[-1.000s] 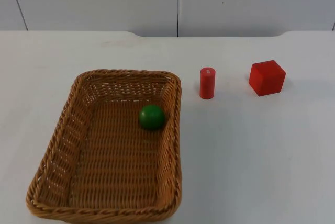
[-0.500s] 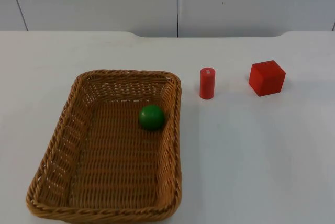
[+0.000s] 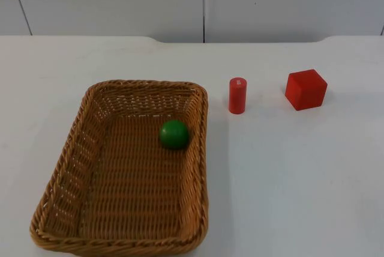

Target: Pick up the basket with the left hand and place the object to the left of the red cylinder into the basket with the right hand.

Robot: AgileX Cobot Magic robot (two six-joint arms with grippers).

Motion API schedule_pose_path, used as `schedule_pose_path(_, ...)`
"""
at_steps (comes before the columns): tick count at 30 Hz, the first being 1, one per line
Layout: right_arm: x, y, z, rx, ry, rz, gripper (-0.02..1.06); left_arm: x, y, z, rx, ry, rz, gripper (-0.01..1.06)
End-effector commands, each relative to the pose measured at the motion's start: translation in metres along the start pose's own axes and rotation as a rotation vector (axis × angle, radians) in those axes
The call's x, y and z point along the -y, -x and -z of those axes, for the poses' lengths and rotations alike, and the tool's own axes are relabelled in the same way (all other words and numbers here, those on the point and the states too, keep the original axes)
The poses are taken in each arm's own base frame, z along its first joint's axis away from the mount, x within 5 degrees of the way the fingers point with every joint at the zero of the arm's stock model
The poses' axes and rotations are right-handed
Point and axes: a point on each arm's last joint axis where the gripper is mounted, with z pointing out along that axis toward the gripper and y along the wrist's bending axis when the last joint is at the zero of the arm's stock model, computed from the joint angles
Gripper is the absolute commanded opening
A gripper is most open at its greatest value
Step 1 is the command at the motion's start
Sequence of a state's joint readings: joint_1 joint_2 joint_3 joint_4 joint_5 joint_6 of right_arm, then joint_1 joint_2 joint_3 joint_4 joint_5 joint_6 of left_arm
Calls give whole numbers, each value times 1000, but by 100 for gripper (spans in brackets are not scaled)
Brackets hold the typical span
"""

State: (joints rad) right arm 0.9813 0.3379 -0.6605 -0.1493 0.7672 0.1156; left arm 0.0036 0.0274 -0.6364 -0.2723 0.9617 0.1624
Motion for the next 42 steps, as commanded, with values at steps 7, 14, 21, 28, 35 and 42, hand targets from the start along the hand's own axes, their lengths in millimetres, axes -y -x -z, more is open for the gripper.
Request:
schedule_pose_path(7, 2, -17, 13, 4, -9, -28, 105, -7, -26, -6, -146, 53, 35, 89)
schedule_pose_path(14, 5, -30, 33, 18, -19, -38, 105, -12, -45, -22, -234, 72, 31, 89)
schedule_pose_path(21, 7, -47, 47, 22, -24, -23, 105, -18, -46, -21, -243, 144, 24, 89)
schedule_pose_path(28, 6, -64, 40, 4, -20, -21, 105, -21, -46, -20, -246, 169, 17, 89)
schedule_pose_path(35, 6, -64, 40, 6, -20, -23, 105, -22, -46, -20, -246, 184, 23, 89)
schedule_pose_path(42, 7, -64, 40, 4, -26, 10, 105, -22, -46, -20, -246, 191, 31, 89)
